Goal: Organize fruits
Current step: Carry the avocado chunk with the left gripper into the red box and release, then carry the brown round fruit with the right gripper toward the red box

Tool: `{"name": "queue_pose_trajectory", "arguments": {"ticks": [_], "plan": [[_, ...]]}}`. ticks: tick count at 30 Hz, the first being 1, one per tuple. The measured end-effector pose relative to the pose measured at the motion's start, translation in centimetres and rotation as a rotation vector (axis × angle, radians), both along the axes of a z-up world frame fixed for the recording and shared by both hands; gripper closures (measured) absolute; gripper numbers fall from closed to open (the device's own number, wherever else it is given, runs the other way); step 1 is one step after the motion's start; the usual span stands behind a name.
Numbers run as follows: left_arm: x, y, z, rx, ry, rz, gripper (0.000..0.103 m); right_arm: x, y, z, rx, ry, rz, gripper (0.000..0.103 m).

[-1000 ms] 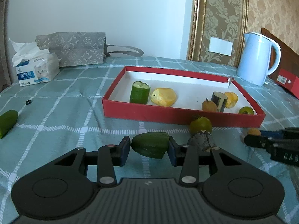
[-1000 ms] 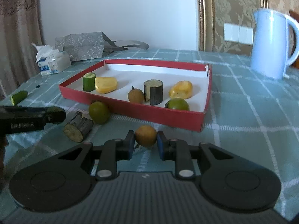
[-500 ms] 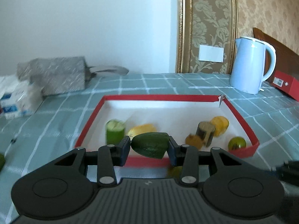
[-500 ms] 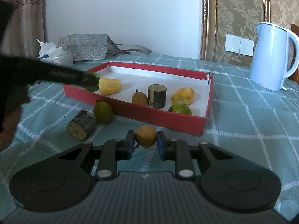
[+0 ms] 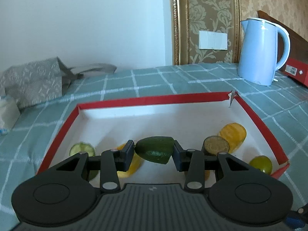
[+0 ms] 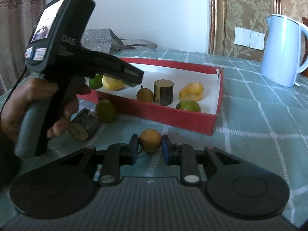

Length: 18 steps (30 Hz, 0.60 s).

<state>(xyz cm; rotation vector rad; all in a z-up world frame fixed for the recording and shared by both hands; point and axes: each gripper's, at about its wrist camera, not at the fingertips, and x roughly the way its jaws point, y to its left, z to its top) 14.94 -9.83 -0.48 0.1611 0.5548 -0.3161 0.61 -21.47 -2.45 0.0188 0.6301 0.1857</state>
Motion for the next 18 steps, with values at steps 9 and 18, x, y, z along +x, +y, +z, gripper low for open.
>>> {"name": "queue_pose_trajectory", "arguments": {"ticks": [9, 18], "plan": [[0.7, -0.3, 0.0, -0.002, 0.006, 0.007, 0.057, 0.3, -0.1, -0.1, 0.015, 0.019, 0.0, 0.079], [-1.7, 1.7, 1.1, -0.033, -0.055, 0.064, 0.042, 0.5, -0.2, -0.2, 0.019, 0.018, -0.002, 0.079]]}}
